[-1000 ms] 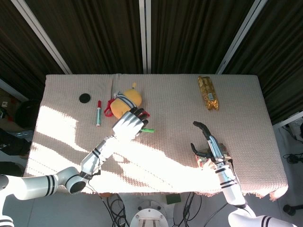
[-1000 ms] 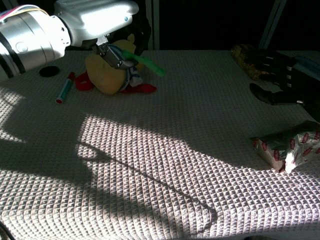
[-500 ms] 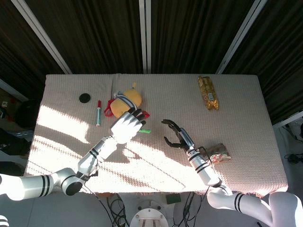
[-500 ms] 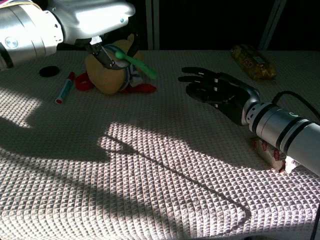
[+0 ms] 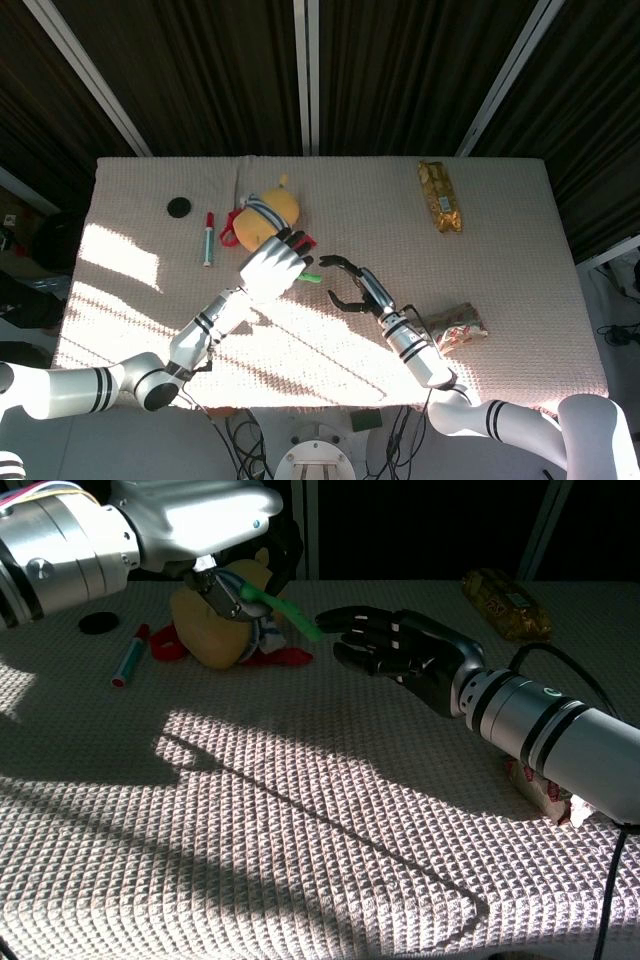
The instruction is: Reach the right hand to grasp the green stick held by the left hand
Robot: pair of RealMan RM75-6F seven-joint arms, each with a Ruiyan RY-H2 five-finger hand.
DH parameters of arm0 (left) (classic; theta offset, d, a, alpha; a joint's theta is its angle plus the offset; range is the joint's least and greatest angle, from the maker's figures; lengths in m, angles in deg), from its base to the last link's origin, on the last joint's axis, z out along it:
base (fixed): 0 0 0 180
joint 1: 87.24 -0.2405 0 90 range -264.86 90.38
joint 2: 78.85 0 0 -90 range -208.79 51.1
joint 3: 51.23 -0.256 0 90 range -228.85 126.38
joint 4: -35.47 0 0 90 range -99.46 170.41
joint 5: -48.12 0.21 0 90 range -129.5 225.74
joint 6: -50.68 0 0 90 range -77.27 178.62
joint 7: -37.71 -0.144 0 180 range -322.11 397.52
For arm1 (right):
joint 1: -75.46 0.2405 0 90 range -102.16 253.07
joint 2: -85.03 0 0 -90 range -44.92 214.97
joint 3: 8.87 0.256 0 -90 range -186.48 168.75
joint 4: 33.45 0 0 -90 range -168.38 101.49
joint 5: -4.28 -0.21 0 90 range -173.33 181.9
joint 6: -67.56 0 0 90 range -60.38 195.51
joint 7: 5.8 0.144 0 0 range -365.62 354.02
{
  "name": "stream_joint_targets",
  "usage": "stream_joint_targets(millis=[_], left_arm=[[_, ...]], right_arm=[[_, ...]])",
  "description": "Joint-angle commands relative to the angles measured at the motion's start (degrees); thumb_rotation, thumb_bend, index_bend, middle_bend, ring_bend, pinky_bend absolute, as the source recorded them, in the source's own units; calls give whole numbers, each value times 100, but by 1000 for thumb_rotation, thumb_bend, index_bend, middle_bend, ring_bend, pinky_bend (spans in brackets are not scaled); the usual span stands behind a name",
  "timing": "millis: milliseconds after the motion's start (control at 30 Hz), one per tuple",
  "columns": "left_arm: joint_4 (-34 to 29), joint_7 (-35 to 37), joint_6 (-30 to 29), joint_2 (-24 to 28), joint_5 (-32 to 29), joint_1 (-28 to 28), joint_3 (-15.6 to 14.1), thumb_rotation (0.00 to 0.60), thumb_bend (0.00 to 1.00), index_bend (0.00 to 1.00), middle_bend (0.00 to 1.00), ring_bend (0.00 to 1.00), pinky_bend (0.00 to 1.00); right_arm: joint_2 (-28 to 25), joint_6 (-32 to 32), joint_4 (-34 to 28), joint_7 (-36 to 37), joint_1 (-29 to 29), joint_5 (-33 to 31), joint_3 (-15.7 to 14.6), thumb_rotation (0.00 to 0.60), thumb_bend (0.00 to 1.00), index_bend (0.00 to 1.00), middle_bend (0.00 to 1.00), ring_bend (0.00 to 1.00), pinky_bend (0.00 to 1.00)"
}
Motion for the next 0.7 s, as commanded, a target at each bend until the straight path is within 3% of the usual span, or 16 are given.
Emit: stream_joint_targets(millis=[33, 700], left_arm=[[9, -2, -34, -15, 10, 0, -21, 600, 347, 614, 399, 262, 324], [98, 115, -139, -68, 134, 35, -128, 600, 346, 614, 399, 262, 323]], right_arm=[[23, 19, 2, -51, 29, -22, 9, 600, 445, 321, 127, 0, 0], [155, 76, 139, -54, 114, -124, -78, 600, 477, 415, 138, 0, 0]])
